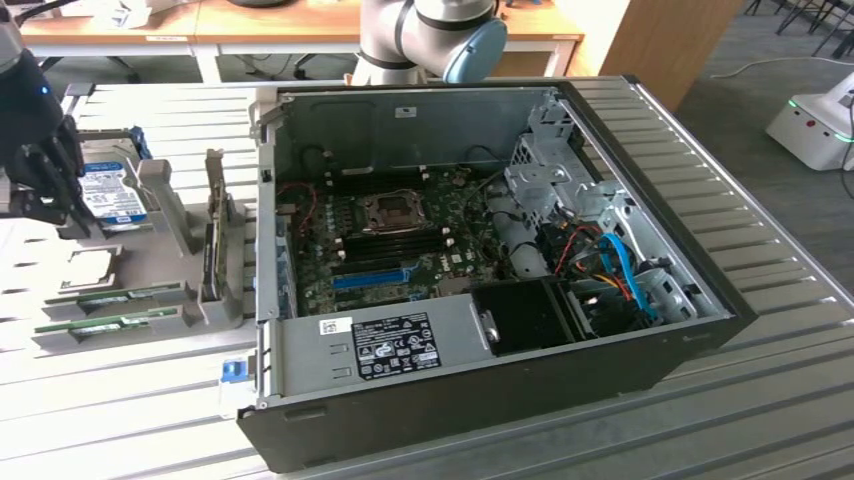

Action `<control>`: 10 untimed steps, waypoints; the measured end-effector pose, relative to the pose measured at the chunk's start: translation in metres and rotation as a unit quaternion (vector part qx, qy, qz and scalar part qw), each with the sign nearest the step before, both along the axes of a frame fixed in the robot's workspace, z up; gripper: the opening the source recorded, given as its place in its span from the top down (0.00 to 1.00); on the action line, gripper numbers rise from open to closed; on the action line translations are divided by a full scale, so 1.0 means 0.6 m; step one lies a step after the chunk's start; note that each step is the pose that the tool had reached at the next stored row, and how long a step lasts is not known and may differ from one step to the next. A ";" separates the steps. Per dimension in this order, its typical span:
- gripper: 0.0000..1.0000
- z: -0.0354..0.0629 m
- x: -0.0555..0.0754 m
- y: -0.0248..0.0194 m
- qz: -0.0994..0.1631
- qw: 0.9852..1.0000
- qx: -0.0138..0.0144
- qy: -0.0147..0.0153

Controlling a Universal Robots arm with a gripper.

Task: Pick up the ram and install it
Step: 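Pick up the ram and move it above insertion slot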

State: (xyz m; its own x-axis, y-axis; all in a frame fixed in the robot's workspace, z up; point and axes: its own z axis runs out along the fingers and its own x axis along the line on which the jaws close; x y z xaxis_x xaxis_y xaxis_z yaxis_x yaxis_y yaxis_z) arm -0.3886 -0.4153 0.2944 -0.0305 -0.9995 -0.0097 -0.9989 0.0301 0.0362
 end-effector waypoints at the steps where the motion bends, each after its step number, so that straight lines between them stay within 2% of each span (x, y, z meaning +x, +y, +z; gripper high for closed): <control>1: 0.76 -0.002 0.000 0.0000 0.000 1.000 0.000 0.000; 10: 0.76 -0.024 0.000 0.0000 0.000 1.000 0.000 0.000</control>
State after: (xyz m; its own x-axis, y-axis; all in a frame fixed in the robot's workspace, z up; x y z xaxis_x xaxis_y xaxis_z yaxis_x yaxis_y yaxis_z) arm -0.3889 -0.4153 0.2801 -0.0304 -0.9995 -0.0097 -0.9989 0.0300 0.0360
